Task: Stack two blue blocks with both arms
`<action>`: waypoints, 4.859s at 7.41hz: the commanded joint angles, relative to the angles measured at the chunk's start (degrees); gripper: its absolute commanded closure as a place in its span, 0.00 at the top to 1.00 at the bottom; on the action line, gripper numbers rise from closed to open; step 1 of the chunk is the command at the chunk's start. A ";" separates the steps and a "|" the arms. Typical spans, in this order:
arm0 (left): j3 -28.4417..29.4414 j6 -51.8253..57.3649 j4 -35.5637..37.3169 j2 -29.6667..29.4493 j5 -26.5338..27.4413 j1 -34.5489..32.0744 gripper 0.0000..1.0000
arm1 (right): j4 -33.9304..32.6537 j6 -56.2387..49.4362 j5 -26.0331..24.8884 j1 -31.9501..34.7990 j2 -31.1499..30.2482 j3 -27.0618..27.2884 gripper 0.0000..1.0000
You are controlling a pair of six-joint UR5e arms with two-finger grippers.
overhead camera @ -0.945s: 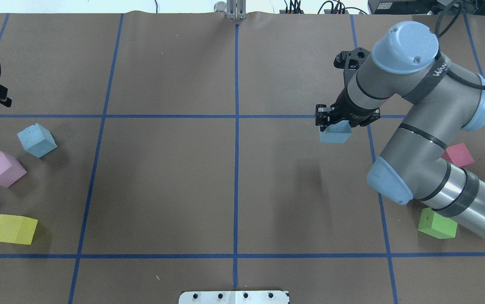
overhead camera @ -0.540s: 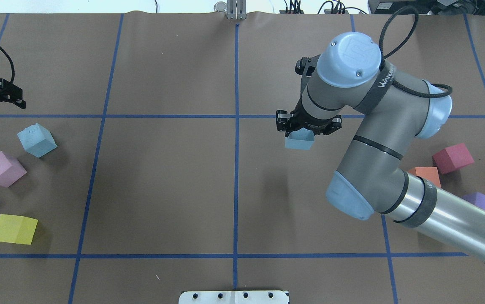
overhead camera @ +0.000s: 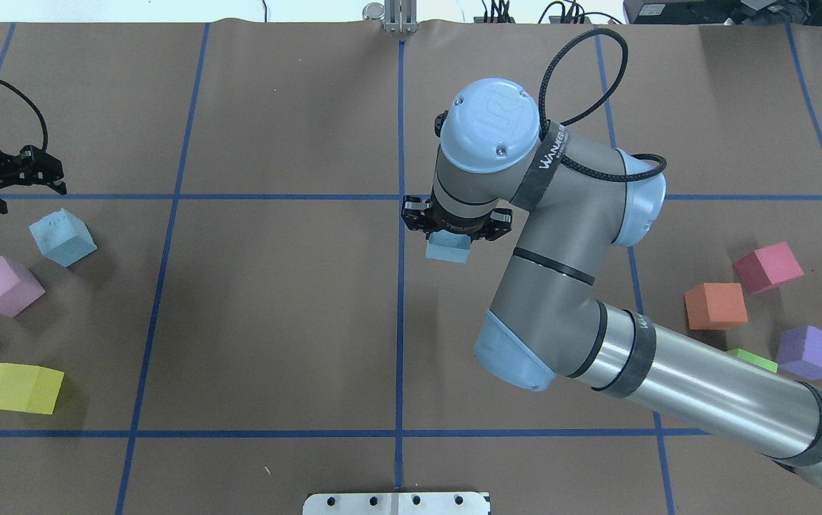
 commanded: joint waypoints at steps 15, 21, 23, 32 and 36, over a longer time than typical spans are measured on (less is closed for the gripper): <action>4.36 -5.87 -9.66 2.07 3.51 7.44 0.81 | 0.52 -0.78 -1.89 -6.11 5.22 -8.38 0.61; 2.69 -6.05 -9.49 2.07 2.98 7.45 0.52 | 6.06 -1.05 -2.07 -8.49 3.72 -10.58 0.62; 0.34 -6.05 -9.05 2.07 2.90 7.45 0.52 | 6.15 -1.05 -2.07 -8.50 3.72 -10.67 0.62; -9.61 -6.58 10.32 -12.11 3.60 9.80 0.52 | 7.20 -2.01 1.68 -1.50 -1.08 -3.59 1.00; -9.53 -5.96 12.66 -21.82 9.45 18.31 0.52 | 7.02 -9.03 8.37 8.53 -7.52 -0.83 1.00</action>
